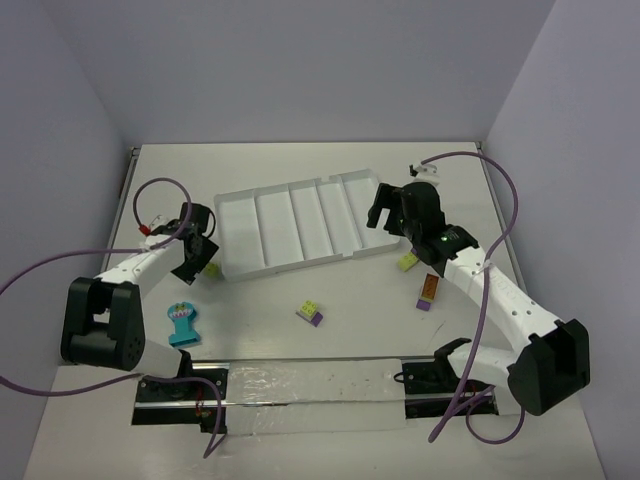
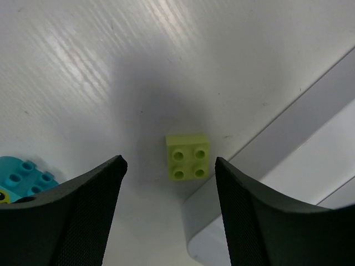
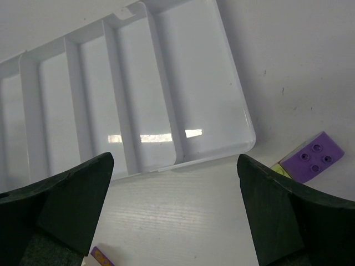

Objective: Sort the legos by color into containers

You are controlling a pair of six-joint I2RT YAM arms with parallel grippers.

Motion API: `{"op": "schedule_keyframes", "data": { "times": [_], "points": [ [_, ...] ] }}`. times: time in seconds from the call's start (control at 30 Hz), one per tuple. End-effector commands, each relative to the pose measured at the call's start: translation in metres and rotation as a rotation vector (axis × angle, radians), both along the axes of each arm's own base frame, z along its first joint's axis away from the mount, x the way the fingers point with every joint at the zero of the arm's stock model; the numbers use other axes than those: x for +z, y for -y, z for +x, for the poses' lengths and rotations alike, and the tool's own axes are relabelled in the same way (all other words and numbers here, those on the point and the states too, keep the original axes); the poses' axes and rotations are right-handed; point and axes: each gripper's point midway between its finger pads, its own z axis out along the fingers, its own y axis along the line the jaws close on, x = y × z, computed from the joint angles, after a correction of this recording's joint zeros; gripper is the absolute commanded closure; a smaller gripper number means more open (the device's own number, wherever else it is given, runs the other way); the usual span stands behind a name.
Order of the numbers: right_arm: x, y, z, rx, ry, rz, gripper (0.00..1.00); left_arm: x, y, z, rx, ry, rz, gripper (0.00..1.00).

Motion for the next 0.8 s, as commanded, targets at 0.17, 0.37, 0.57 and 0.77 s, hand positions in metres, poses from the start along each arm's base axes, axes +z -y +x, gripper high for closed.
{"op": "schedule_keyframes", "data": {
  "times": [0.17, 0.37, 0.57, 0.77],
  "points": [
    [0.011, -0.006, 0.007, 0.011, 0.029, 0.024, 0.00, -0.012, 0.014, 0.016, -0.066, 0.018, -0.059, 0.28],
    [0.009, -0.010, 0.008, 0.024, 0.017, 0.027, 0.00, -0.022, 0.010, 0.012, -0.045, -0.016, -0.037, 0.30],
    [0.008, -0.011, 0.009, 0.028, 0.008, 0.027, 0.00, -0.030, 0.001, 0.005, 0.011, -0.054, 0.001, 0.35],
    [0.006, -0.013, 0.010, 0.031, -0.001, 0.033, 0.00, -0.025, -0.001, 0.002, 0.020, -0.049, 0.008, 0.54]
  ]
}}
